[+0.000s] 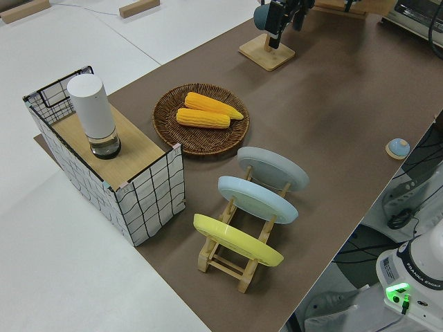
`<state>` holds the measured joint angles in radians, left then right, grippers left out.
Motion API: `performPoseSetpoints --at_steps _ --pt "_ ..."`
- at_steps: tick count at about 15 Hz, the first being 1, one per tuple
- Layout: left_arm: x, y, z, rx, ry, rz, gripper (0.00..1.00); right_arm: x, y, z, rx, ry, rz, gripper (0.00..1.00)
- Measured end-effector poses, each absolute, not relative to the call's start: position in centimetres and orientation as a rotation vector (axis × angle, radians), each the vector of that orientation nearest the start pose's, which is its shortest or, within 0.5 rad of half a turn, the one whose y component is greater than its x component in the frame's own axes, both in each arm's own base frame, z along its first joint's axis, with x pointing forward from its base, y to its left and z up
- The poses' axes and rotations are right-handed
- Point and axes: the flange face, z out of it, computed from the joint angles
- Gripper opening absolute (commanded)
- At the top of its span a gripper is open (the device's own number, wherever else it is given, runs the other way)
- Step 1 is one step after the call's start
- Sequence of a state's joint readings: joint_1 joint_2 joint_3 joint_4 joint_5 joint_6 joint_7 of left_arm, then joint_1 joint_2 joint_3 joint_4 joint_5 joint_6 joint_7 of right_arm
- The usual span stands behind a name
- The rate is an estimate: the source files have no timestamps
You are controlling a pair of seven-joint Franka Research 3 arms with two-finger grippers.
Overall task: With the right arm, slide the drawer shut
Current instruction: 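Push the drawer front with the right gripper away from the robot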
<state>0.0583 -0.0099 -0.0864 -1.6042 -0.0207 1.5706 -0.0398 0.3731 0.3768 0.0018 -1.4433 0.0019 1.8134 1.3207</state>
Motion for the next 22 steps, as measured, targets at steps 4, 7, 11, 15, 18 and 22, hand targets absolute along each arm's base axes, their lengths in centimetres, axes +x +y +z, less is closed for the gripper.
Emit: performPoseSetpoints --at_steps 4,7,11,15,18,22 --pt "55.0 -1.8 61.4 -3.16 -0.019 0.039 1.0 63.7 24.2 47.0 -2.772 1.444 -0.073 0.0" --pt "55.0 -1.8 61.4 -3.16 -0.019 0.039 1.0 64.2 23.3 46.9 -2.764 1.459 -0.097 0.0" --pt "55.0 -1.8 61.4 -3.16 -0.019 0.039 1.0 65.7 21.6 47.1 -2.716 1.474 -0.192 0.0" --pt "55.0 -1.8 61.4 -3.16 -0.019 0.039 1.0 66.9 18.3 46.8 -2.716 1.482 -0.208 0.0" --pt "55.0 -1.8 61.4 -3.16 -0.019 0.039 1.0 67.5 15.9 46.8 -2.717 1.489 -0.212 0.0" --pt "55.0 -1.8 61.4 -3.16 -0.019 0.039 1.0 68.2 13.1 46.9 -2.696 1.51 -0.209 0.0"
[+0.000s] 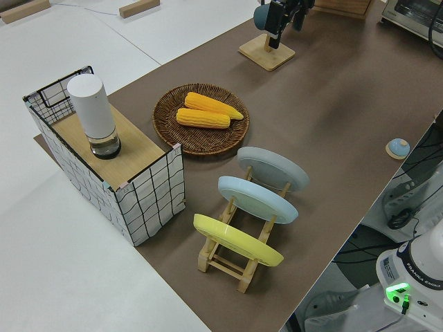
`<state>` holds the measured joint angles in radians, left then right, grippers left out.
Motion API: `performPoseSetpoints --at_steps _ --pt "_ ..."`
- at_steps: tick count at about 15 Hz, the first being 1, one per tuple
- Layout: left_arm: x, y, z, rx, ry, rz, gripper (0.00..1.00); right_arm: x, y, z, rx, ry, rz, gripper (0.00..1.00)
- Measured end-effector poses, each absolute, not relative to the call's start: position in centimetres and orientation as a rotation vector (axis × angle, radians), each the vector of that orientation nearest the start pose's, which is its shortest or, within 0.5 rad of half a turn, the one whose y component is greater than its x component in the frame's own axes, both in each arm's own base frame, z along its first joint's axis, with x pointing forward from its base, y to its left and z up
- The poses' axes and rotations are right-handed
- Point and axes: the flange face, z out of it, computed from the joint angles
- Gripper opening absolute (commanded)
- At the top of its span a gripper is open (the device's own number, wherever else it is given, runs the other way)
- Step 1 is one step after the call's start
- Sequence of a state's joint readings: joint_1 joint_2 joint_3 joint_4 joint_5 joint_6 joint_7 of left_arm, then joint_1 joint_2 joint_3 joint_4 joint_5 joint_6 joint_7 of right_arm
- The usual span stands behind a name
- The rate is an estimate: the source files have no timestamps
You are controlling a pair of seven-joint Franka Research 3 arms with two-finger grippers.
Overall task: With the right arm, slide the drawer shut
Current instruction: 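Push the drawer front with the right gripper away from the robot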
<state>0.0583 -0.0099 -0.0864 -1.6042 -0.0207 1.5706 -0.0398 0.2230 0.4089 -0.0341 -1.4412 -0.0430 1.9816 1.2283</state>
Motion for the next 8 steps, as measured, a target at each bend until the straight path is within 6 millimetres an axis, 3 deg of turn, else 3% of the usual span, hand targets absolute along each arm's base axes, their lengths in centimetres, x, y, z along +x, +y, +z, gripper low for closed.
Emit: performPoseSetpoints --at_steps 8 --pt "55.0 -1.8 61.4 -3.16 -0.019 0.039 1.0 69.4 8.3 47.5 -2.681 1.454 -0.244 0.0"
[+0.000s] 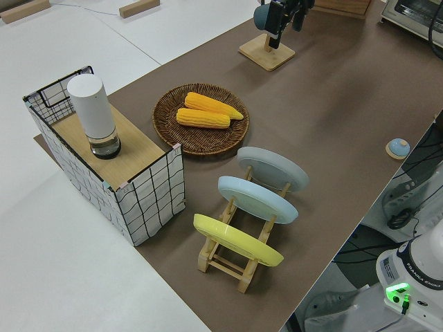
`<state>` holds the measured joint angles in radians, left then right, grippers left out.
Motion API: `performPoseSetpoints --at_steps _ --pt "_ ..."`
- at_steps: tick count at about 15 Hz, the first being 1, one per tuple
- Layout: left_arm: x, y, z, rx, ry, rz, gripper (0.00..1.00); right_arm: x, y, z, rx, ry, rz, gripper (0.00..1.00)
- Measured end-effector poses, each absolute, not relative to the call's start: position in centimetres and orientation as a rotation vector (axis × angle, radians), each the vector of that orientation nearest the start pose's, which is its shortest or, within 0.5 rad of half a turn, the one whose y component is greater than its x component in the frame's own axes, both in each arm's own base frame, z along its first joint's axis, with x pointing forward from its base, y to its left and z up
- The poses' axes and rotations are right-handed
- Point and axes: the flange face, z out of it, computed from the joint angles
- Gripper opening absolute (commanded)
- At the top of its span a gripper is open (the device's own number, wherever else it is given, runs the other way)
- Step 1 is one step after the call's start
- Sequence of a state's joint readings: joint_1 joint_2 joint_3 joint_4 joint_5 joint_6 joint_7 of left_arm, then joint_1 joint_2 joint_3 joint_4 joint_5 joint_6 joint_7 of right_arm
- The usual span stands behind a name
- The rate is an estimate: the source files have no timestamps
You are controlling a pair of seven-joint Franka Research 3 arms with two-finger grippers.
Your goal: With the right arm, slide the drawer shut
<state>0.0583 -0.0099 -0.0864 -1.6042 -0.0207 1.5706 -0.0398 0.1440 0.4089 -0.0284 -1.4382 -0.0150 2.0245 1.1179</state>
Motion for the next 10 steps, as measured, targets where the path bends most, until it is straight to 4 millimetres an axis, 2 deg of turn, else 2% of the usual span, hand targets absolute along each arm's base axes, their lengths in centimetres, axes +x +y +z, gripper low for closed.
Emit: performPoseSetpoints --at_steps 5,10 --pt "55.0 -1.8 61.4 -3.16 -0.019 0.039 1.0 69.7 6.7 47.7 -2.682 1.422 -0.255 0.0" --pt "55.0 -1.8 61.4 -3.16 -0.019 0.039 1.0 70.0 3.8 47.9 -2.688 1.391 -0.254 0.0"
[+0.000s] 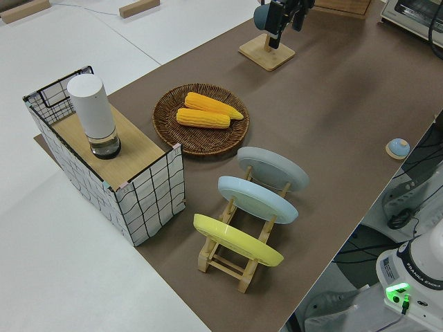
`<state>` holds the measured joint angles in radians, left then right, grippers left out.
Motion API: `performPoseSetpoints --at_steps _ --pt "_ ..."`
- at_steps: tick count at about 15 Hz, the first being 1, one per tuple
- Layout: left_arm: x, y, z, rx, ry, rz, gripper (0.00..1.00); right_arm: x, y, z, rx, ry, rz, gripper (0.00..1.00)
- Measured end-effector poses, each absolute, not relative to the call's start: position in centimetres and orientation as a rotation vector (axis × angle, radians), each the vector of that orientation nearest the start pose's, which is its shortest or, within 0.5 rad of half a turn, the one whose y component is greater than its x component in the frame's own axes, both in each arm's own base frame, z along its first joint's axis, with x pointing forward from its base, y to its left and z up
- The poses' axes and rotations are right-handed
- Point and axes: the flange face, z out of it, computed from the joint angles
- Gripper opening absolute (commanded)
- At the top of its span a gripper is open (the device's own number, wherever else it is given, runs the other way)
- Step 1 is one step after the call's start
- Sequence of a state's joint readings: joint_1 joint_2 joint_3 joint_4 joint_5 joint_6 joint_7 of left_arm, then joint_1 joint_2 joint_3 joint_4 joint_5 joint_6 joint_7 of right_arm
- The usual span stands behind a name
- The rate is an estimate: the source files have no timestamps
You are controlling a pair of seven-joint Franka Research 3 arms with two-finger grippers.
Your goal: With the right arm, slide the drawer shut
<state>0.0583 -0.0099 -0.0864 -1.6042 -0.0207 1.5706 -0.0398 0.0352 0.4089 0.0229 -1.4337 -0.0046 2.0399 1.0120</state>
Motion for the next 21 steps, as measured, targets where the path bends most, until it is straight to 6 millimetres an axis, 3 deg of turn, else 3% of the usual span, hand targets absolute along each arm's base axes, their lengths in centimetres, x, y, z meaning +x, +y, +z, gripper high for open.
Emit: performPoseSetpoints --at_steps 9,21 --pt "55.0 -1.8 61.4 -3.16 -0.019 0.039 1.0 70.1 -1.3 48.2 -2.644 1.459 -0.26 0.0" --pt "55.0 -1.8 61.4 -3.16 -0.019 0.039 1.0 70.0 -2.9 47.9 -2.623 1.459 -0.234 0.0"
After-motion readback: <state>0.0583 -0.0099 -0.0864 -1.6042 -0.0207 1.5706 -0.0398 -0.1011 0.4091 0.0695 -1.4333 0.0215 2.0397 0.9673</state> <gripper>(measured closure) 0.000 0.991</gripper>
